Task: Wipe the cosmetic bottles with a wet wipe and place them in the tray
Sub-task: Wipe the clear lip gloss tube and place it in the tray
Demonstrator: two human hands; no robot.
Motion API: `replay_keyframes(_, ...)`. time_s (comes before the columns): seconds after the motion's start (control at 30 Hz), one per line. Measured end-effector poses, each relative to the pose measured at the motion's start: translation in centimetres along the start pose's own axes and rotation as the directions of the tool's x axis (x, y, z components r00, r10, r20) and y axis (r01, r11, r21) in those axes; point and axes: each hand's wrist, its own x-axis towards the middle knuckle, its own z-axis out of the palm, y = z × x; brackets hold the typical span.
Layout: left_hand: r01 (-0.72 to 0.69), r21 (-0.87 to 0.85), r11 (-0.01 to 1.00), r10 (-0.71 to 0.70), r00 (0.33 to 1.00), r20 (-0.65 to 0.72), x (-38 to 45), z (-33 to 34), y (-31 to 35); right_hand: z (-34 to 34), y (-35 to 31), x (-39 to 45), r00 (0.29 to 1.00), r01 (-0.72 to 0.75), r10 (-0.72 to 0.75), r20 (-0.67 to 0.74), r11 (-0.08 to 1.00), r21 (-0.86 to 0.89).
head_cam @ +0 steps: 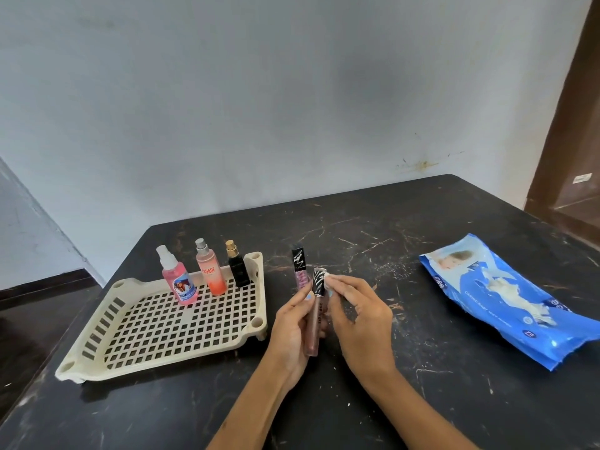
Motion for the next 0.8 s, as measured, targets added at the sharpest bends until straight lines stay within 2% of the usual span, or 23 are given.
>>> replay_keyframes(0.1,0.009,0.002,1.0,-0.009,1.0,0.001,0.0,-0.1,0.0,0.2,-0.2,-0.1,0.998,0.06,-0.06,0.004,0.998,-0.017)
replay_keyframes(0.47,-0.006,-0.028,1.0,0.008,0.998,0.06,-0.6,0.1,0.4,0.3,-0.1,-0.2,0.997,0.081,-0.08,0.012,0.996,-0.038)
replay_keyframes(0.8,-0.029,-0.026,0.999,0.029,1.0,0.01,-0.9,0.4,0.6,0.4,0.0,-0.4,0.996,0.082,-0.081,0.028,0.996,-0.033)
